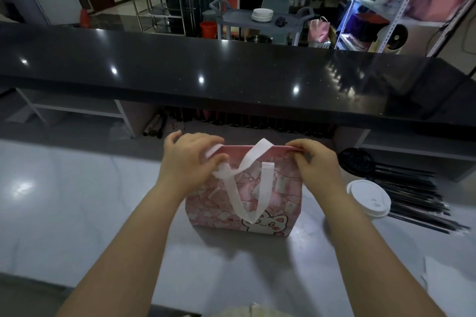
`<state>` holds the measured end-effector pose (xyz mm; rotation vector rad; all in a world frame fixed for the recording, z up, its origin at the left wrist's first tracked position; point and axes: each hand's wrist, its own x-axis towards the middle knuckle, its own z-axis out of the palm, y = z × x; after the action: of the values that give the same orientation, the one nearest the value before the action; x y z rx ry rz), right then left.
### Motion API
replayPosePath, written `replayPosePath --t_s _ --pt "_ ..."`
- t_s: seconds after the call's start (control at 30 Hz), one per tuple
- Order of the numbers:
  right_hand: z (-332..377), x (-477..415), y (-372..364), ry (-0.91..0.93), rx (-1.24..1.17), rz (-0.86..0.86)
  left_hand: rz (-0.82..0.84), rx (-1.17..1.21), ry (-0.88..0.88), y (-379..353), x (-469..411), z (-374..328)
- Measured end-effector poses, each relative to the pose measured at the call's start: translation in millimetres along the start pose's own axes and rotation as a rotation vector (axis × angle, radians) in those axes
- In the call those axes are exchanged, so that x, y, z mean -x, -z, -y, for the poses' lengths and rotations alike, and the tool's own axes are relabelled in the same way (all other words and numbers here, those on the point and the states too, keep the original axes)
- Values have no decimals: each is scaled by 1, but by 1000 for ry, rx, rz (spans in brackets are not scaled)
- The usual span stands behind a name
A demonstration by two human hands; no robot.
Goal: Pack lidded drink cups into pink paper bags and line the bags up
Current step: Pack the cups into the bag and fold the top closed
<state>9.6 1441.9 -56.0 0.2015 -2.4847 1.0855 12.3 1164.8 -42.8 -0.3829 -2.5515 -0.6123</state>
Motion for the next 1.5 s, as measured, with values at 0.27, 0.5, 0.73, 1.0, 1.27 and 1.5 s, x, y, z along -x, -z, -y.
replayPosePath --t_s 0.27,0.5,0.73,1.0,1.27,1.5 --pt "-1 -1 -5 -182 -187 -53 57 482 324 10 19 30" --pt "0 -12 -13 -186 -227 -123 -52 206 277 -3 -2 25" --pt "4 -27 -25 -245 -399 -32 -141 416 357 -3 -16 34" --pt "-47 59 -49 -436 -638 -73 -115 939 740 -33 76 62" --pt "-44 84 -63 -487 -858 23 -103 919 816 -50 96 58" --pt "-43 89 -70 -435 -779 81 -29 823 753 -52 103 50"
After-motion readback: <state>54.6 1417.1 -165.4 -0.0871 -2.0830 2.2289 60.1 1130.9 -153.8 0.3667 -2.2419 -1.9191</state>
